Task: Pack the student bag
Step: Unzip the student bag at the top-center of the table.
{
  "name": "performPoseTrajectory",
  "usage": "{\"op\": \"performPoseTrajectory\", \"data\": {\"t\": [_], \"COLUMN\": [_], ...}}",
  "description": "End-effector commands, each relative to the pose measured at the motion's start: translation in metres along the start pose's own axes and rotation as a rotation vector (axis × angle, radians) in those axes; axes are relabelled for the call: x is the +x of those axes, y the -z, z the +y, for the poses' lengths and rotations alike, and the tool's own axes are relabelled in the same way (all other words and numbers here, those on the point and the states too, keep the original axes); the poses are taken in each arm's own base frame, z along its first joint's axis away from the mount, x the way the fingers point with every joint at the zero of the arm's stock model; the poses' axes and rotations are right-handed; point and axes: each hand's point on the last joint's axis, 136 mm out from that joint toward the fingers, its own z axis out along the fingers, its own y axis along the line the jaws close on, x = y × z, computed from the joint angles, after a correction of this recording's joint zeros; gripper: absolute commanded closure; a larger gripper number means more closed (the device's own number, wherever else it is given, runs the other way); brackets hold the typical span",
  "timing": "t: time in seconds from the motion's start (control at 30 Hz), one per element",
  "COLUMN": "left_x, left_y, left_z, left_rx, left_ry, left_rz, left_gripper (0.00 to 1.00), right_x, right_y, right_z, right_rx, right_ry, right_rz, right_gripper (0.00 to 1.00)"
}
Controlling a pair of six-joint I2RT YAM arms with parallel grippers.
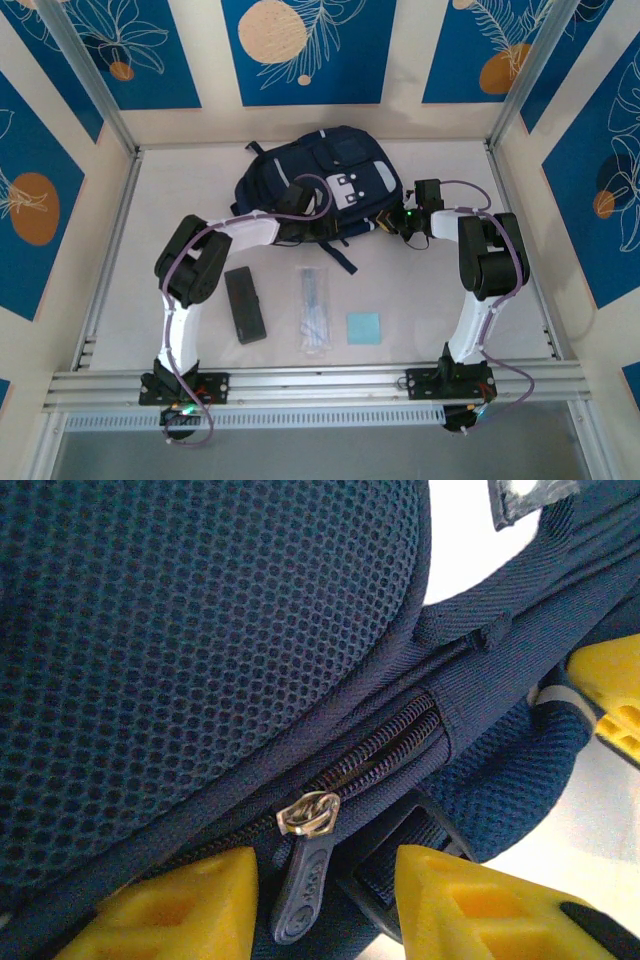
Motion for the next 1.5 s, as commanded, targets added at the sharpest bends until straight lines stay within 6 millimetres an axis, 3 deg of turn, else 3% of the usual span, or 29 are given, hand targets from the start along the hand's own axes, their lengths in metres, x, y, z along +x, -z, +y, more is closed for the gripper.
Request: {"op": "performPoseTrajectory", "data": {"t": [0.0,0.17,0.37,0.7,1.07,1.17,1.33,1.47], "left_x": [-0.018,-0.01,-0.002,-0.001,-0.024,-0.027,-0.017,-0.006], "left_y": [-0.005,-0.013,-0.021,-0.026,0.02,0.034,0.048,0.052], "left_z": [0.0,0.025,0.04,0.037,0.038,0.045,0.072,0.073], "left_rx": [-0.069,-0.212,-0.284,-0.243,-0.229,-0.258,-0.335,-0.28], "left_ry": [-0.119,-0.108,-0.092,-0.065,-0.065,-0.086,-0.134,-0.137], "left_rz": [-0.02,0.062,0.116,0.127,0.087,0.097,0.213,0.292], "left_gripper": [0.62,0.66,0.74,1.0,1.0,1.0,1.0,1.0], "right_x": [0.038,0.038,0.038,0.034,0.021,0.016,0.006,0.001], "right_y": [-0.008,-0.008,-0.008,-0.004,0.007,0.012,0.022,0.028], "right_z": [-0.007,-0.006,-0.007,-0.009,-0.016,-0.026,-0.033,-0.029], "right_rx": [-0.008,-0.009,-0.008,-0.01,0.003,0.048,0.037,0.044], "right_ry": [-0.026,-0.029,-0.03,-0.041,-0.059,-0.091,-0.128,-0.107], "right_rz": [0.146,0.145,0.144,0.137,0.108,0.094,0.059,0.043], "right_gripper": [1.0,1.0,1.0,1.0,1.0,1.0,1.0,1.0]}}
